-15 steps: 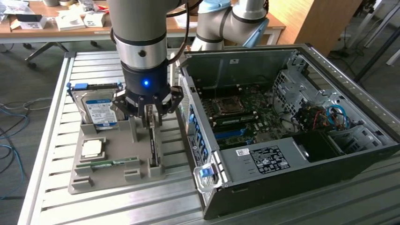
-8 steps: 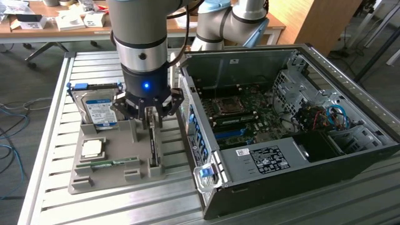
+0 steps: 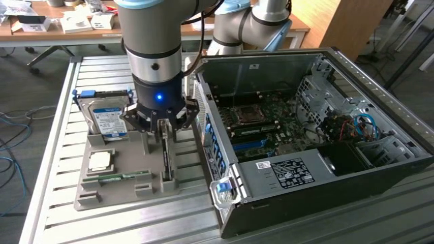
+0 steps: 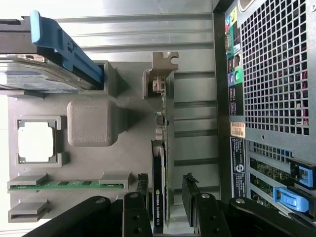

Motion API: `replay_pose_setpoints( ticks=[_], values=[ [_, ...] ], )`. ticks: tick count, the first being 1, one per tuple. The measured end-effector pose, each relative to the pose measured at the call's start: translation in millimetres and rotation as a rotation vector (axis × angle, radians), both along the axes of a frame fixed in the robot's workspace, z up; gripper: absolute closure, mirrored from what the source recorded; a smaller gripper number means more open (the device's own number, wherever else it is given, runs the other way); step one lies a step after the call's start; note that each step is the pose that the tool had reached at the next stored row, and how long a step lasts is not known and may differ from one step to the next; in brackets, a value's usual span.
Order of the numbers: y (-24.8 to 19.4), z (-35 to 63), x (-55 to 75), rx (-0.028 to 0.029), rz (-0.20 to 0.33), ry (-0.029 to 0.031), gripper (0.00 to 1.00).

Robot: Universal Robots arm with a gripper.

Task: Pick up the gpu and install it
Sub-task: 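Pick up the gpu and move the gpu toward the slot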

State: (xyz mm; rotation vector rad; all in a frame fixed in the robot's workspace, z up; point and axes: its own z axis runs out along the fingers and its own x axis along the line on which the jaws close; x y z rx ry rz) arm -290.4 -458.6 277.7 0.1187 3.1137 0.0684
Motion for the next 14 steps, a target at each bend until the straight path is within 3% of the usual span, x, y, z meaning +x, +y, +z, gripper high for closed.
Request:
replay_pose_setpoints(
  ticks=[8,14],
  values=[
    [0.0,-8.7,0.0,0.0002,0.000,-0.0002,0.58],
    [0.0,-8.9,-0.3,0.0003,0.000,-0.0003,0.58]
  ],
)
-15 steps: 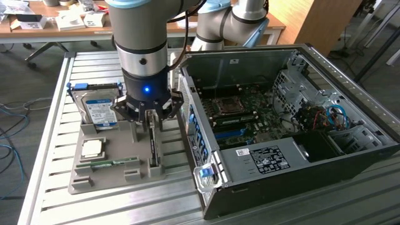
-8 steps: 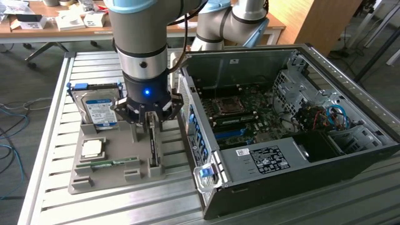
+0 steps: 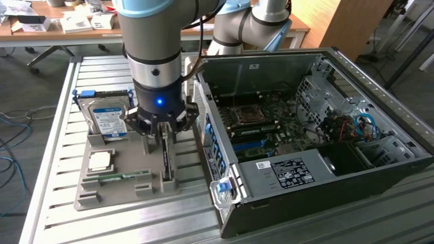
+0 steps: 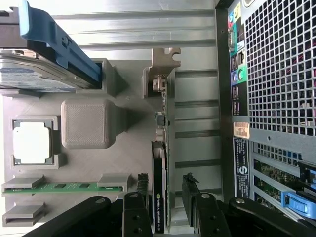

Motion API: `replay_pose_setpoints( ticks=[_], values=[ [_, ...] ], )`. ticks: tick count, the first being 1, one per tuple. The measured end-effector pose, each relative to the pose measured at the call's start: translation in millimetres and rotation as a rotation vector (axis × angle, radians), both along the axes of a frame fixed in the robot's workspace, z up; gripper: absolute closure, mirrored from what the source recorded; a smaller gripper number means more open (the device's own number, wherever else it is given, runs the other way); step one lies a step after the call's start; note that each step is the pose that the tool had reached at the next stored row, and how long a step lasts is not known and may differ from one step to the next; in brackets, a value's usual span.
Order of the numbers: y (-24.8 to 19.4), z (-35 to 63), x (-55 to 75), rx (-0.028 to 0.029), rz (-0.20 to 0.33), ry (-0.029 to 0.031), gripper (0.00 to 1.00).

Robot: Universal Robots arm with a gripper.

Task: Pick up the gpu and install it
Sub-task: 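Pick up the gpu and move the gpu toward the slot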

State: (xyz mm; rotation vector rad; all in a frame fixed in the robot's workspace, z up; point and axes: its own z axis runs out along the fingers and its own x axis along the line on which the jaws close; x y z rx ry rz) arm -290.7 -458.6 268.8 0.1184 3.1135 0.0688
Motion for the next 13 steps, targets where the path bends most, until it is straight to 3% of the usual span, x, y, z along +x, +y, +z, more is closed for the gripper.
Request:
replay_pose_setpoints(
  ticks=[13],
  values=[
    [0.0,-6.7,-0.3,0.0000,0.000,0.0001,0.58]
  ],
)
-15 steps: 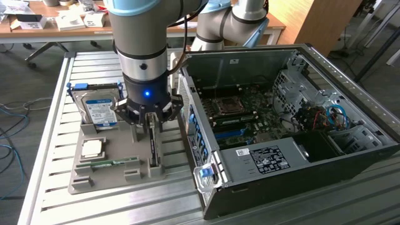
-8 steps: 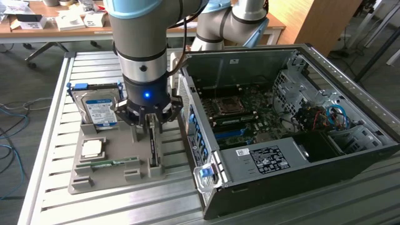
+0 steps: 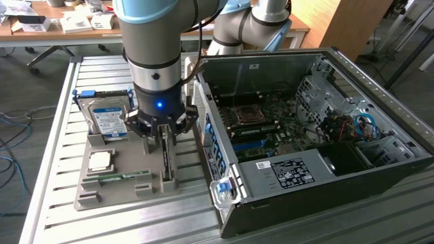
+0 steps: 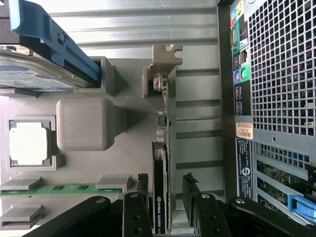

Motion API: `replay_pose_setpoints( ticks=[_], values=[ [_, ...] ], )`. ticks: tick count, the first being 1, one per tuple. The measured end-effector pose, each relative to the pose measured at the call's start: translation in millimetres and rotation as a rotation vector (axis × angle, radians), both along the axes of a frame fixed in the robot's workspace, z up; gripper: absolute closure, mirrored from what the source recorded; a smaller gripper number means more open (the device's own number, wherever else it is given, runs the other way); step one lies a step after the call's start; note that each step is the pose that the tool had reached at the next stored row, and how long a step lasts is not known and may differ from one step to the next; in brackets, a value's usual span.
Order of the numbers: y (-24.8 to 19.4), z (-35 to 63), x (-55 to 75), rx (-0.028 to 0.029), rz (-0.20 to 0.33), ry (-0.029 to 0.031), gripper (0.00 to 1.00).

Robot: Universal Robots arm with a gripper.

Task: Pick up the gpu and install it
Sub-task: 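Pick up the gpu and move the gpu toward the slot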

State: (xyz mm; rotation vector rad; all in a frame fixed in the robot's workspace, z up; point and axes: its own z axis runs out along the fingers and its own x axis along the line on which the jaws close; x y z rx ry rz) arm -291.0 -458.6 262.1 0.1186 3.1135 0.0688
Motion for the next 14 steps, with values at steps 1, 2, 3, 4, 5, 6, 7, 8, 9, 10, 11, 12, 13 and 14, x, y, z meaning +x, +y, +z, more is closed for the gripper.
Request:
replay_pose_setpoints(
  ticks=[1,2,3,4,5,6,7,8,9,10,11,12,13,14],
  values=[
    [0.0,-0.4,-0.2,0.0000,0.000,0.0000,0.58],
    [0.0,-0.6,-0.2,-0.0001,0.000,0.0000,0.58],
    [0.0,-0.8,-0.2,-0.0002,0.000,0.0001,0.58],
    [0.1,-1.5,-0.2,0.0001,0.000,-0.0001,0.58],
    [0.0,-2.5,-0.2,0.0000,0.000,-0.0002,0.58],
    [0.0,-3.4,-0.2,-0.0002,0.000,-0.0001,0.58],
    [0.0,-4.5,-0.2,-0.0003,0.000,0.0000,0.58],
    [0.0,-5.3,-0.2,-0.0002,0.000,0.0000,0.58],
    [0.0,-5.4,-0.2,-0.0004,0.000,0.0001,0.58],
    [0.0,-5.4,-0.2,-0.0003,0.000,0.0001,0.58],
    [0.0,-5.4,-0.2,-0.0004,0.000,0.0001,0.58],
    [0.0,-5.5,-0.3,-0.0004,0.000,0.0002,0.58],
    [0.0,-5.9,-0.4,-0.0003,0.000,0.0001,0.58],
    [0.0,-6.1,-0.5,-0.0003,0.000,0.0000,0.58]
  ],
)
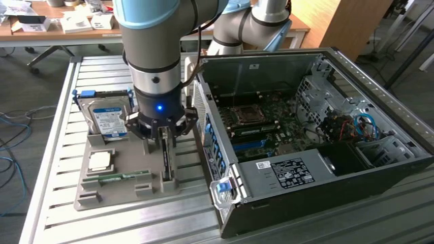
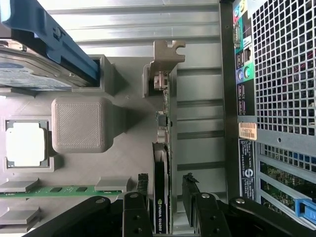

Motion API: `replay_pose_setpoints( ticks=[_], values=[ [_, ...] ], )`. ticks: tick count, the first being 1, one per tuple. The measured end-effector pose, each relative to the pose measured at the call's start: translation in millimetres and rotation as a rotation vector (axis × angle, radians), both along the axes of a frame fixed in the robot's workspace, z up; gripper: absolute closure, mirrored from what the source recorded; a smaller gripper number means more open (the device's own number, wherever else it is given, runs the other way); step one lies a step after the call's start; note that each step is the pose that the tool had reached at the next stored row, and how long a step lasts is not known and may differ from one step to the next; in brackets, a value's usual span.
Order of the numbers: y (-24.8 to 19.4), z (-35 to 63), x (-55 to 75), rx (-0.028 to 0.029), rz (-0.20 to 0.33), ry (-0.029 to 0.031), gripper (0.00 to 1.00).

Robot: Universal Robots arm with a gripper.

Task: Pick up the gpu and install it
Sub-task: 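Pick up the gpu and move the gpu toward the slot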

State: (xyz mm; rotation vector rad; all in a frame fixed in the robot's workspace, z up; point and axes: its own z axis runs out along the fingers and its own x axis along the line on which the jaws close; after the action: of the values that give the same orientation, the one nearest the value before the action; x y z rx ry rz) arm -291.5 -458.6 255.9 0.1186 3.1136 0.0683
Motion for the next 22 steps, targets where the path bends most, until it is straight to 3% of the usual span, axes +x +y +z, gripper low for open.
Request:
replay_pose_setpoints(
  ticks=[22],
  values=[
    [0.0,-16.2,-0.2,0.0000,0.000,0.0000,0.58]
  ],
)
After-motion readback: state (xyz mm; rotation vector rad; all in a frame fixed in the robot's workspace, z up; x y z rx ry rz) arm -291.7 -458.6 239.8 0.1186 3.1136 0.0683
